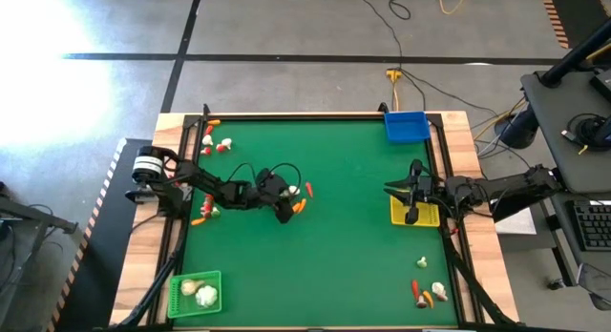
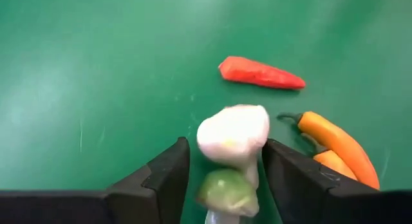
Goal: Sort produce into baskets
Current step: Put the white garlic into the green bin
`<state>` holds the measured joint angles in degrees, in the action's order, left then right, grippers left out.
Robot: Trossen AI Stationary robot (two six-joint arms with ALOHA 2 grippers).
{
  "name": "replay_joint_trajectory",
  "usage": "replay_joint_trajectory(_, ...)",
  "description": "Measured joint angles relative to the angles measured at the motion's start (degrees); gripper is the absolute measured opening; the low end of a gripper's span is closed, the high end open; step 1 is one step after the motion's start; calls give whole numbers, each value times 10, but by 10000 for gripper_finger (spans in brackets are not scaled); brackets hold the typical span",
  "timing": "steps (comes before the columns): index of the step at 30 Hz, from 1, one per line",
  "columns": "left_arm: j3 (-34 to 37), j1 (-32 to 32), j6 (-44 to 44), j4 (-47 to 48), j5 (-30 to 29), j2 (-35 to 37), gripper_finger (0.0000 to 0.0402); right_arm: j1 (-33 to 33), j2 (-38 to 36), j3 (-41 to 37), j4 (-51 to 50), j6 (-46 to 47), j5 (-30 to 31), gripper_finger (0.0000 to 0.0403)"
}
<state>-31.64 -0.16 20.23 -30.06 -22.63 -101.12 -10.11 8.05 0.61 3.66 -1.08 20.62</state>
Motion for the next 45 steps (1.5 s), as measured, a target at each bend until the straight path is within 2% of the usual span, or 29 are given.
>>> replay_joint_trajectory(5,-4,0,-69,-4,0,0,146,0,0,0,0,0,0,68)
replay_joint_trajectory(15,-7,2,-115,-6,9,2,105,0,0,0,0,0,0,68)
replay_joint_trajectory(21,-7,-13,-132,-3,52,64,102,0,0,0,0,0,0,68)
replay_joint_trajectory(25,-30,-42,-126,96,103,143,101,0,0,0,0,0,0,68)
replay_joint_trajectory(29,-71,-105,-105,252,129,214,101,0,0,0,0,0,0,68)
replay_joint_trajectory(35,-135,-263,44,516,130,259,101,0,0,0,0,0,0,68)
replay_joint_trajectory(38,-158,-356,165,644,138,263,101,0,0,0,0,0,0,68)
replay_joint_trajectory(40,-180,-411,265,727,169,264,101,0,0,0,0,0,0,68)
replay_joint_trajectory(43,-216,-500,399,788,207,264,101,0,0,0,0,0,0,68)
replay_joint_trajectory(45,-237,-554,466,800,213,262,100,0,0,0,0,0,0,68)
